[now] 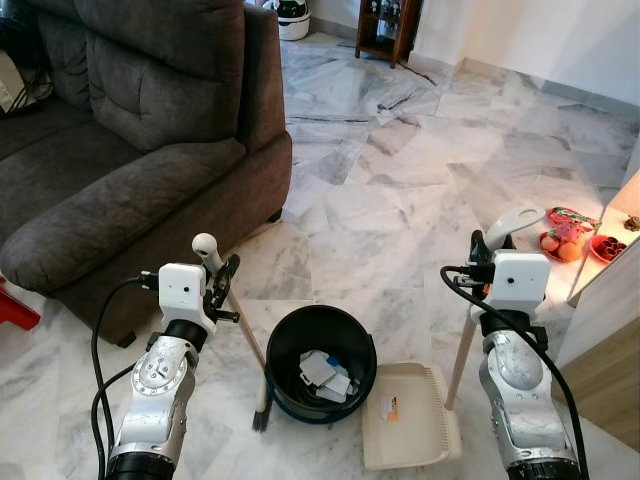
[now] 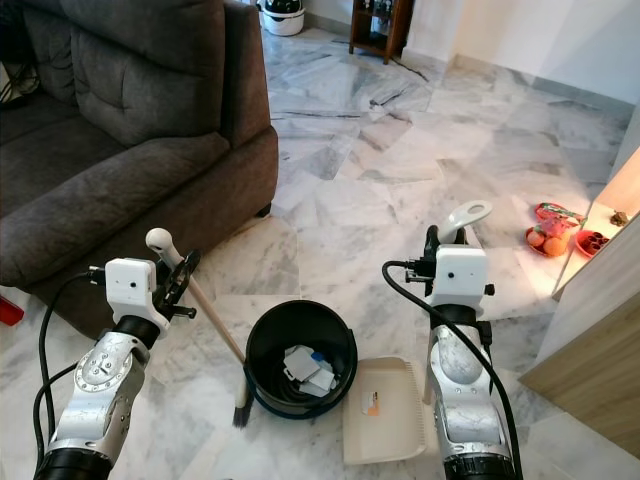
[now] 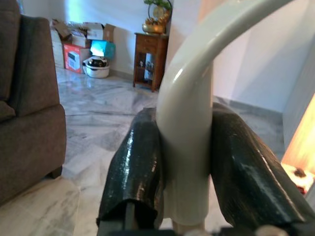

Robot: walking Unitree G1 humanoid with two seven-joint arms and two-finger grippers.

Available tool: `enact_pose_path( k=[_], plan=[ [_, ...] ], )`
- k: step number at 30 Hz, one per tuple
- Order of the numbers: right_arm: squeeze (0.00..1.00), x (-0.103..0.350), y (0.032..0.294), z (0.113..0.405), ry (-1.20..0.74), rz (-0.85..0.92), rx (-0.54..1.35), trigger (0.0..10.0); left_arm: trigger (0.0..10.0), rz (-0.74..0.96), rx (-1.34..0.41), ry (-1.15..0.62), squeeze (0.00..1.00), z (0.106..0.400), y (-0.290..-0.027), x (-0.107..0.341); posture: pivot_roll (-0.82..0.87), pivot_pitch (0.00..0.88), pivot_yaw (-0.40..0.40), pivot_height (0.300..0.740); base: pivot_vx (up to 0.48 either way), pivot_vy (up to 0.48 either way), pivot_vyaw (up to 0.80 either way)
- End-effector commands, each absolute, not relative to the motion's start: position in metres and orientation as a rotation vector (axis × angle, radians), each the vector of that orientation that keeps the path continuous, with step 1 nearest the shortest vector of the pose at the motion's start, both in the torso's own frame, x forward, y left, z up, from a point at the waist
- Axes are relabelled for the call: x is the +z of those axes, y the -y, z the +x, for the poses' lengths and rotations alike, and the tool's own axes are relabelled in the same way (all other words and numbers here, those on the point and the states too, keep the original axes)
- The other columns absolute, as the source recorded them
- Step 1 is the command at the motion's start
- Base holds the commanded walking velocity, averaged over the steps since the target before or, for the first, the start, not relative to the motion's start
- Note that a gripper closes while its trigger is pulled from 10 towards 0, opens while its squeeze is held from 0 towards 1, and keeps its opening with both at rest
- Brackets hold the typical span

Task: Sweep floor

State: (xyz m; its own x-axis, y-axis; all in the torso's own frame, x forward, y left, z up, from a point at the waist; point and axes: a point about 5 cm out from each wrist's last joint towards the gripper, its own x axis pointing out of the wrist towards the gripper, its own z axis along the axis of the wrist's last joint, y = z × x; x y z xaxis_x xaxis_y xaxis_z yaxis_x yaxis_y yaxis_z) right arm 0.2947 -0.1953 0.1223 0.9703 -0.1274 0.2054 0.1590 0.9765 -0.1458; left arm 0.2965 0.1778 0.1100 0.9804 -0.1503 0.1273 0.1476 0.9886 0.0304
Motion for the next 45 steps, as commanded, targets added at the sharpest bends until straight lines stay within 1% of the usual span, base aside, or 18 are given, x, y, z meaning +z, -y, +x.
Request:
enact_pose_path(
  k=[1,11,34,45],
  plan=[
    [0.0,0.1294,0.1893,0.2974,0.248,-0.094,-0.125,10.0,10.0,0.01,-0.17,0.19,0.0,0.296,-0.1736,0.1214,0.04,0.104,-0.007,0.74,0.0,0.0,0.0],
    [0.0,0.1231,0.1896,0.2973,0.243,-0.094,-0.114,10.0,10.0,-0.001,-0.158,0.181,0.0,0.2939,-0.1753,0.1183,0.04,0.106,-0.009,0.74,0.0,0.0,0.0],
    [0.0,0.1263,0.1888,0.2988,0.26,-0.104,-0.099,10.0,10.0,-0.002,-0.159,0.189,0.0,0.2933,-0.1757,0.12,0.03,0.116,-0.008,0.74,0.0,0.0,0.0],
    [0.0,0.1258,0.1859,0.2996,0.257,-0.112,-0.087,10.0,10.0,0.001,-0.159,0.189,0.0,0.293,-0.1769,0.12,0.03,0.115,-0.004,0.74,-0.253,0.0,0.0]
  ],
)
